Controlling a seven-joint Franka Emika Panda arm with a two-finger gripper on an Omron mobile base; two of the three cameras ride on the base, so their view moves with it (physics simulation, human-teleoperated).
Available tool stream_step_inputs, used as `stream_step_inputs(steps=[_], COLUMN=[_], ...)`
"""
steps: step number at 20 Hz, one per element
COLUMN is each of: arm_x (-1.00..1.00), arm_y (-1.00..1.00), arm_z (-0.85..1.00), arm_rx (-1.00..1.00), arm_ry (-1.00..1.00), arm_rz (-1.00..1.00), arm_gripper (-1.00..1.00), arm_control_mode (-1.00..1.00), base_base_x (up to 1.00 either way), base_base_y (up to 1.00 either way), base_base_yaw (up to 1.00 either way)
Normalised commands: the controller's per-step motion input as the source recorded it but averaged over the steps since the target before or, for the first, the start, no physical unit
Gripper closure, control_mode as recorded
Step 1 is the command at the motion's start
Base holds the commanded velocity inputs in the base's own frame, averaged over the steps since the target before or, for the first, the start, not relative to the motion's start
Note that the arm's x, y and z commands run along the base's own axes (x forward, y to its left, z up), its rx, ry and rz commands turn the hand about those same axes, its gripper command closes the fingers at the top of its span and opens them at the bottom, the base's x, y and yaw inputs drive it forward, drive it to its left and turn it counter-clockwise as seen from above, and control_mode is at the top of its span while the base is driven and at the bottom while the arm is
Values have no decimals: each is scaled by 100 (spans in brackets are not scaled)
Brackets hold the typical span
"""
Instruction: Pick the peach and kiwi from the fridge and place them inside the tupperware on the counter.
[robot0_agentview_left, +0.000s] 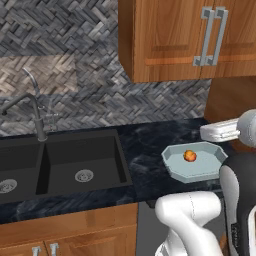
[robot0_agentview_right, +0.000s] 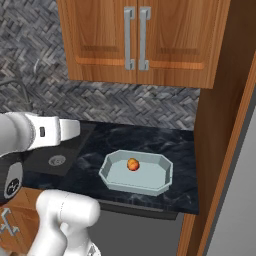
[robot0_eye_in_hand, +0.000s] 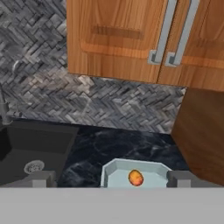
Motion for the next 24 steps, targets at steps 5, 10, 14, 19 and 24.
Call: stream_step_inputs(steps=[5, 10, 14, 19, 24], arm_x=[0, 1, 0, 0, 0], arm_y=[0, 0, 0, 0, 0], arm_z=[0, -1, 0, 0, 0], arm_rx=[2, 1, 0, 0, 0], arm_ry=[-20, -3, 0, 0, 0], arm_rz=[16, 6, 0, 0, 0], arm_gripper=[-100, -100, -100, -100, -100], arm_control_mode=[-100, 100, 100, 100, 100], base_base_x=[0, 32, 33, -65, -100], base_base_y=[0, 5, 0, 0, 0], base_base_yaw=[0, 4, 0, 0, -1])
